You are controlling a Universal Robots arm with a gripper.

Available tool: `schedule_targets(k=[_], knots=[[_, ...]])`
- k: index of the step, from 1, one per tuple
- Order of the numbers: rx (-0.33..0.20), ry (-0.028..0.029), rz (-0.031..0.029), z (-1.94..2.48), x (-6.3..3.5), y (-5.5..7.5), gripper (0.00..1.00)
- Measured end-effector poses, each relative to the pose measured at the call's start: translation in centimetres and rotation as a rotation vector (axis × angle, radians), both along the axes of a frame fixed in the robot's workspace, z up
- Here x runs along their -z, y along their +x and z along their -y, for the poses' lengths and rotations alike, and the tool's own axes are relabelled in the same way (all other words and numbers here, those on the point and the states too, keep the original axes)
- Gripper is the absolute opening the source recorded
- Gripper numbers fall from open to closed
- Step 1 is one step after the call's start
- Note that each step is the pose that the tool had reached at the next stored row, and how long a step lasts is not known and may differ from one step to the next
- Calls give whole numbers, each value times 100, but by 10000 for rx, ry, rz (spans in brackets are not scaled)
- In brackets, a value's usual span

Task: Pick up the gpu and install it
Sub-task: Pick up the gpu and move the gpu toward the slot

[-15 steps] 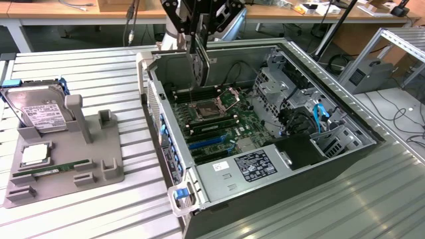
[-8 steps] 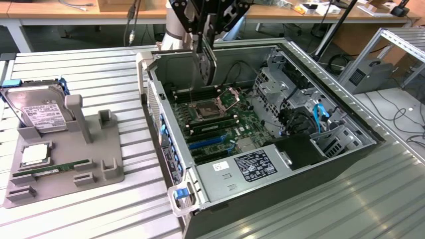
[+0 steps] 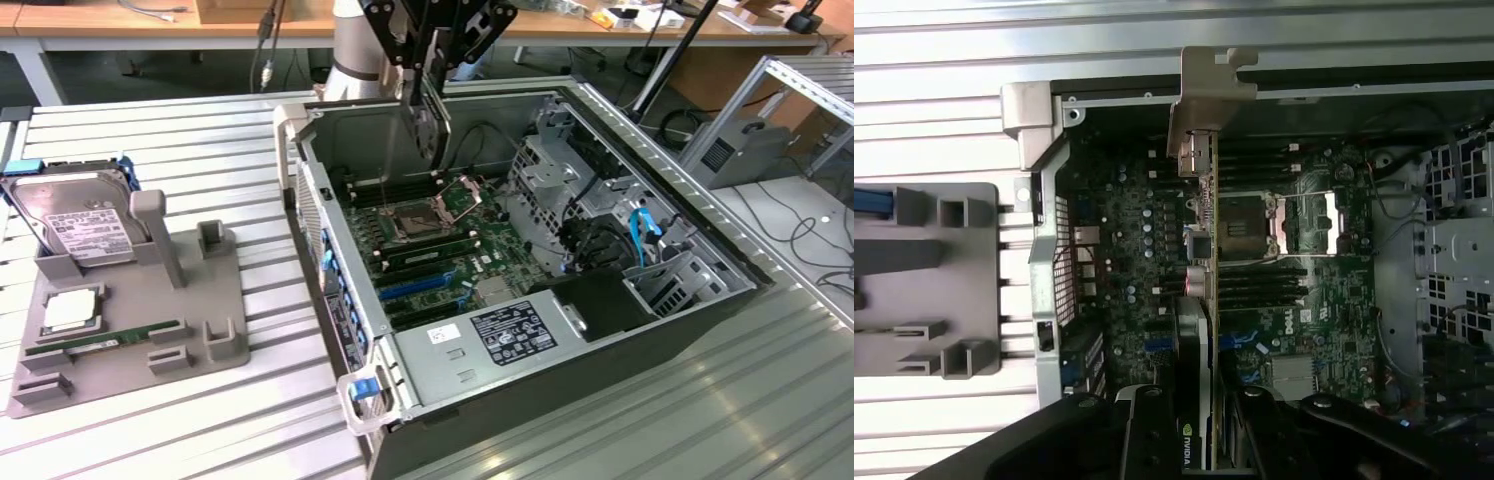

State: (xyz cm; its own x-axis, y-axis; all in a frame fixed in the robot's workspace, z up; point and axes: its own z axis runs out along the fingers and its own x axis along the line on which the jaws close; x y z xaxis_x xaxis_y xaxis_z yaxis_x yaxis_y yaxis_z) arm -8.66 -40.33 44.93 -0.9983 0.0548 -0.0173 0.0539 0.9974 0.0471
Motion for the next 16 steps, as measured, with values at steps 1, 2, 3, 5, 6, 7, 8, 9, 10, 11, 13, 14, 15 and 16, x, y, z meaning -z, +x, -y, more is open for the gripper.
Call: schedule_targets(k=[1,2,3,5,6,7,8,9,10,11,13,14,15,16], knots=[[0,-1,0,0,0,10,27],[0,-5,1,0,0,21,27],[0,-13,1,0,0,37,27],[0,-47,1,0,0,65,27],[0,-80,0,0,0,78,27],[0,-147,0,0,0,90,27],[1,-271,1,0,1,100,27],[0,-403,0,0,0,111,27],[0,-488,0,0,1,118,27],[0,-553,0,0,1,124,27],[-1,-653,0,0,1,143,27],[0,-654,-1,0,3,188,27],[0,-653,-4,0,6,247,27],[0,-654,-11,0,12,295,27]])
